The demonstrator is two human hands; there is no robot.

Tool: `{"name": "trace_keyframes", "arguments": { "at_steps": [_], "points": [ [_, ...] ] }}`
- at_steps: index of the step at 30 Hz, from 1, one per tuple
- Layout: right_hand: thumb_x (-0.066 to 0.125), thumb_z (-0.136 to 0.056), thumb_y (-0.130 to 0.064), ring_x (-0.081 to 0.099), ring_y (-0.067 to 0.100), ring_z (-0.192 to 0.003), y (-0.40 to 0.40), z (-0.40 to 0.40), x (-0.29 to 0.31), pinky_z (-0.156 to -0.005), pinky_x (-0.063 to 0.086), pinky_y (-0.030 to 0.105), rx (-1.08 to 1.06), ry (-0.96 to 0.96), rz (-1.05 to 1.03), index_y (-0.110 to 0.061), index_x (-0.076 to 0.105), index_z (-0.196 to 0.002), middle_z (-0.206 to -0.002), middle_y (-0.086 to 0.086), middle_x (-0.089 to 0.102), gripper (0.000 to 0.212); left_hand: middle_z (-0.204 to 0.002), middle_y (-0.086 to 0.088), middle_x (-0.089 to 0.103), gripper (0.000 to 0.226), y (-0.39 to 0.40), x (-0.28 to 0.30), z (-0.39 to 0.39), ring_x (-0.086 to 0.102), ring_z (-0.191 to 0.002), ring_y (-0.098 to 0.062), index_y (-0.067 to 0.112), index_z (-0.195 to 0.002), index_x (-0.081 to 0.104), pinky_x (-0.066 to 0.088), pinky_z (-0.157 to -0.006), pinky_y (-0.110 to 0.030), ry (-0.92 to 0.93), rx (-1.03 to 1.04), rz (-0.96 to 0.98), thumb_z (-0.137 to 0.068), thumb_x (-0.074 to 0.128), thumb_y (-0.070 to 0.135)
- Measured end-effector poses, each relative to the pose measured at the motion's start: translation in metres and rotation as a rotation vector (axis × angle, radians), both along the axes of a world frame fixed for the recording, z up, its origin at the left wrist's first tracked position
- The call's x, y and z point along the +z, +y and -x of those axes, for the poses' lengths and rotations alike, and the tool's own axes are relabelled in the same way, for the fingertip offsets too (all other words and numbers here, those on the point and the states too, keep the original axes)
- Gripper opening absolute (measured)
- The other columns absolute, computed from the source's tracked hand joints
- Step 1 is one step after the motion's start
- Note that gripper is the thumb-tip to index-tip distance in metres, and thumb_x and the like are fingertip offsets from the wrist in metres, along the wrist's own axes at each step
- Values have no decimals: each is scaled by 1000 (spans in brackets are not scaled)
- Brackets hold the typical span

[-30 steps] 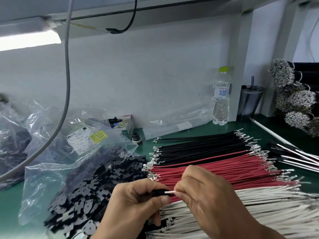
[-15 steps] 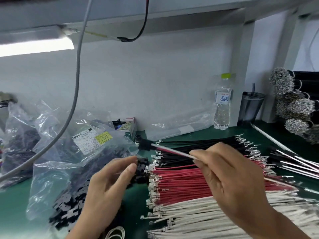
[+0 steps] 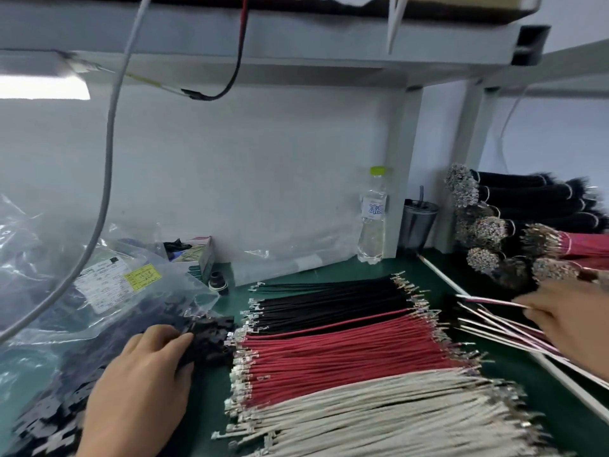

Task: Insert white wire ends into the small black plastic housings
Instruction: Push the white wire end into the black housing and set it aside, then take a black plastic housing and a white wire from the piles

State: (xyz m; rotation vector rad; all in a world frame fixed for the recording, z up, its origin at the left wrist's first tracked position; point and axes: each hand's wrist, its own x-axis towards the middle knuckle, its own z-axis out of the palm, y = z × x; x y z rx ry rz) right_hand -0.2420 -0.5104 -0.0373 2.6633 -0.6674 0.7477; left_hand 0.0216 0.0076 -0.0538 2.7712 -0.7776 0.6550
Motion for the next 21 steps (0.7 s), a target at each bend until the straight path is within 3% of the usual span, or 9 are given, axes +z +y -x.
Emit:
{"name": "trace_keyframes", "arguments": {
  "at_steps": [2,5,8,10,12,15,17,21],
  "points": [
    [73,-74,-17,55,12,-78,-7,5,-16,-63,56,44,-81,99,-81,-38,79,-93,-75,-22,48,29,-97,-9,73,45,-2,-2,-2,71,-84,-38,12,-94,84,62,-62,-46,-5,-3,-12,-52,99,7],
    [74,-70,-19,60,17,-88,32,-13,0,-72,58,40,-104,-37,-161,-33,80,-98,-88,-18,56,32,-91,-8,71,37,-4,-4,-3,70,-79,-36,13,-84,84,61,-57,-42,-8,-14,9,-51,100,6],
    [73,-82,-31,55,3,-92,108,-55,36,-77,52,29,97,-108,-237,-42,75,-99,-100,-21,63,21,-87,-5,70,33,-3,-3,-3,71,-77,-34,17,-80,84,59,-53,-38,-14,-29,28,-52,100,7],
    [68,-89,-35,55,-3,-96,154,-90,51,-88,48,27,286,-40,-363,-43,74,-101,-101,-26,62,15,-84,-3,71,32,-3,-1,-3,71,-74,-33,18,-79,84,58,-52,-38,-18,-43,32,-53,100,9],
    [68,-93,-31,54,-5,-95,189,-128,54,-89,46,25,436,45,-427,-40,76,-102,-98,-27,61,16,-82,-3,72,30,-2,0,-2,72,-69,-32,17,-79,84,58,-50,-38,-46,-52,53,-54,100,9],
    [66,-95,-28,60,1,-103,225,-184,44,-93,49,28,531,132,-488,-36,76,-109,-108,-20,68,19,-84,-1,74,21,-1,-1,-2,73,-66,-30,17,-84,83,54,-50,-33,-99,-43,152,-67,92,10],
    [66,-96,-29,61,10,-114,237,-212,32,-98,49,31,522,210,-527,-33,73,-118,-121,-13,70,23,-85,0,75,12,0,-3,-3,72,-64,-28,17,-92,83,47,-49,-27,-165,-55,256,-85,77,8],
    [68,-95,-29,64,13,-111,241,-234,18,-95,50,33,491,308,-611,-32,74,-115,-120,-10,71,21,-85,3,71,28,0,-1,0,66,-54,-26,17,-106,81,42,-45,-23,-211,-73,352,-81,75,4]
  ]
}}
